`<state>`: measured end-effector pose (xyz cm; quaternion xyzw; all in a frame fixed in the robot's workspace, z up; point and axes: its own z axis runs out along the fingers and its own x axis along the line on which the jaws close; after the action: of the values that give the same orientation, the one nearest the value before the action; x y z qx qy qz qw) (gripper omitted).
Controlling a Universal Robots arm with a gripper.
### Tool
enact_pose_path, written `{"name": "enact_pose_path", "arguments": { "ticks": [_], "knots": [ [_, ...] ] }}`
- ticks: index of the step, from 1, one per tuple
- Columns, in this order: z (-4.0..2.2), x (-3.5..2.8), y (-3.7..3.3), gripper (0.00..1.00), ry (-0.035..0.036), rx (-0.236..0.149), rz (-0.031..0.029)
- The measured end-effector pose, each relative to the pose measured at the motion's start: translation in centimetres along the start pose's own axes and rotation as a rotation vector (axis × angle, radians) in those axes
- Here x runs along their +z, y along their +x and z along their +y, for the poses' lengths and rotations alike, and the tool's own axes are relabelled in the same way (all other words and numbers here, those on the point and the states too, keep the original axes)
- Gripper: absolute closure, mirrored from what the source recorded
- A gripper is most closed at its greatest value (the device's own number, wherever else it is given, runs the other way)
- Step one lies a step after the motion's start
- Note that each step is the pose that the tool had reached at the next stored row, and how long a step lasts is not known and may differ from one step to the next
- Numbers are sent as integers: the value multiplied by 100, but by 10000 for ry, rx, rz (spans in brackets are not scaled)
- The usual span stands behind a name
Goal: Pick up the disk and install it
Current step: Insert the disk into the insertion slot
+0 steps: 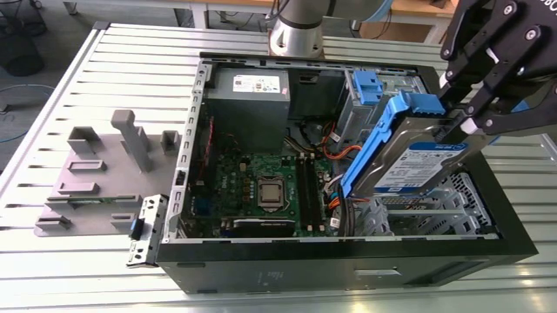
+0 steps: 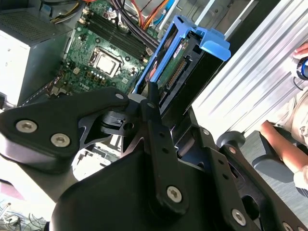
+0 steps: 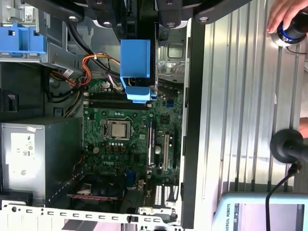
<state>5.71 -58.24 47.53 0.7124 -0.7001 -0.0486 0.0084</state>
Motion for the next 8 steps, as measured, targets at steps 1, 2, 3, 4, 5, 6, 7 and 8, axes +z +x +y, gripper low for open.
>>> {"name": "enact_pose_path", "arguments": {
  "ticks": [1,2,3,4,5,6,7,8],
  "knots": [
    [-18,3,1,65,0,0,0],
    [-36,4,1,65,0,0,0],
    [-56,6,2,65,0,0,1],
    [-76,8,3,65,0,0,0],
    [-99,10,3,65,0,1,1],
    [-120,12,5,65,0,0,0],
    [-140,15,6,65,1,0,-1],
    [-158,16,7,65,0,0,0]
  ]
}}
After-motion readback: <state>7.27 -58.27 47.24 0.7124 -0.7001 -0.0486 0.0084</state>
